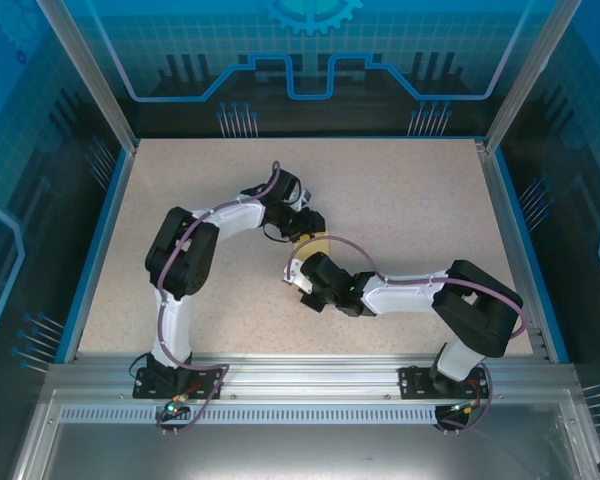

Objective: Fold a paper plane with a square sheet of paper (fold left side to right side)
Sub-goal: Third fold the triangle at the center of the table.

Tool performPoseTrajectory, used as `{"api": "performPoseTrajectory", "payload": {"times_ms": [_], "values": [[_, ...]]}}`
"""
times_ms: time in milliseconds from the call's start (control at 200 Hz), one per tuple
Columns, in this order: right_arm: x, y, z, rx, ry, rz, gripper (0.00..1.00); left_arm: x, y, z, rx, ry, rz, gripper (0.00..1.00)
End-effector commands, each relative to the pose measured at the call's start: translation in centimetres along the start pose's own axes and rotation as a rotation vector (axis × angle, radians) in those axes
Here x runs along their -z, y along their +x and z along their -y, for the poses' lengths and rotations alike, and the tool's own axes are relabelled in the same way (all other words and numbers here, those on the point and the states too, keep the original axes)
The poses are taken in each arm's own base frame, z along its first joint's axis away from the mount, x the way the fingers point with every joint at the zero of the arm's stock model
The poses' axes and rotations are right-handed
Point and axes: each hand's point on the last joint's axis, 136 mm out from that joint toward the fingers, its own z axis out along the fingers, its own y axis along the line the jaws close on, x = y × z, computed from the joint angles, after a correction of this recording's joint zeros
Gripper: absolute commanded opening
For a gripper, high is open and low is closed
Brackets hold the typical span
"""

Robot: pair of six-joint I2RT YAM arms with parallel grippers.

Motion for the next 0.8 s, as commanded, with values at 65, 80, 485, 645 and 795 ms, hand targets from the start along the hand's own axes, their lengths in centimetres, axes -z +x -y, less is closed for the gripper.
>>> {"api": "performPoseTrajectory", "payload": {"times_ms": [65, 80, 485, 645, 795], "values": [[0.4, 0.0, 0.4, -0.027, 0.009, 0.002, 0.0, -1.4, 0.5, -0.5, -0.001, -0.006, -0.06, 0.44], [0.4, 0.0, 0.4, -0.027, 0.008, 0.001, 0.0, -1.5, 0.6, -0.7, 0.002, -0.009, -0.064, 0.44], [0.5, -0.3, 0.4, -0.052, -0.009, 0.007, 0.0, -3.3, 1.9, -3.6, 0.012, -0.099, -0.112, 0.43], [0.8, -0.5, 0.6, -0.094, -0.043, 0.018, 0.0, -3.6, 2.3, -4.2, 0.009, -0.124, -0.122, 0.43], [1.5, -1.0, 1.2, -0.171, -0.11, 0.035, 0.0, -3.8, 2.6, -4.4, 0.004, -0.137, -0.131, 0.43]]}}
